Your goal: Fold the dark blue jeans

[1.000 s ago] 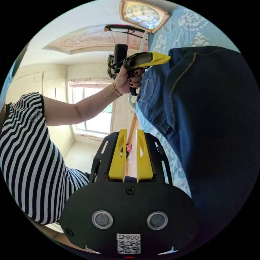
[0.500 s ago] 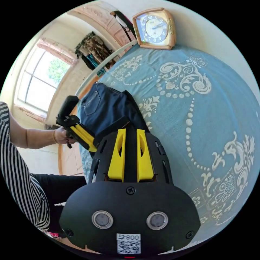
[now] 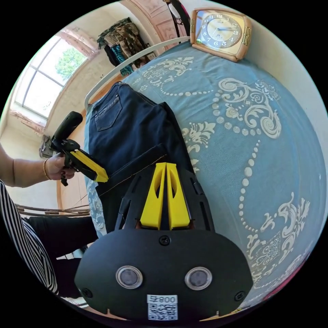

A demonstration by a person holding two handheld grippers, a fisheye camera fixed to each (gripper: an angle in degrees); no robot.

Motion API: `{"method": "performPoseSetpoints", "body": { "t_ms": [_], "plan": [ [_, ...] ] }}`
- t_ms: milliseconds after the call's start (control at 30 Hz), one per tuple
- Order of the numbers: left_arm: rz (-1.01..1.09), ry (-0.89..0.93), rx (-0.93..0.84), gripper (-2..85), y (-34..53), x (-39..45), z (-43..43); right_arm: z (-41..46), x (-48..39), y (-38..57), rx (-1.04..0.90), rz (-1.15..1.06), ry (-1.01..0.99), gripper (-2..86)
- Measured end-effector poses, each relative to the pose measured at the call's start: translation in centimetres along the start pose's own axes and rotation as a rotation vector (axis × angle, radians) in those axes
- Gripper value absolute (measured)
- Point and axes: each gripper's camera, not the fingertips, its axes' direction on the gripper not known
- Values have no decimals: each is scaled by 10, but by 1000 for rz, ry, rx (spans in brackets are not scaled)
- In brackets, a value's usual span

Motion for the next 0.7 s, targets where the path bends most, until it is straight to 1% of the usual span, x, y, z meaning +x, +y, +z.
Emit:
{"method": "performPoseSetpoints", "body": {
  "t_ms": [67, 167, 200, 300, 367, 467, 600, 700],
  "plan": [
    [29, -64, 61, 7, 13, 8, -13, -16, -11, -2, 53, -12, 12, 4],
    [128, -104, 126, 3, 24, 24, -25, -24, -25, -9, 91, -44, -64, 3],
    [148, -106, 120, 3, 24, 26, -24, -22, -27, -11, 86, -49, -64, 2],
    [215, -157, 3, 1, 22, 28, -4, -10, -32, -26, 43, -58, -54, 2],
    [245, -274, -55, 1, 23, 21, 9, -15, -31, -34, 49, -49, -84, 2],
    [260, -299, -23, 1, 26, 15, 5, -23, -30, -37, 67, -26, -101, 2],
    [311, -411, -36, 3, 28, 15, 2, -40, -28, -37, 82, 15, -126, 5],
    [300, -456, -38, 8, 29, 11, -3, -74, -18, -23, 132, 78, -139, 13]
  ]
}}
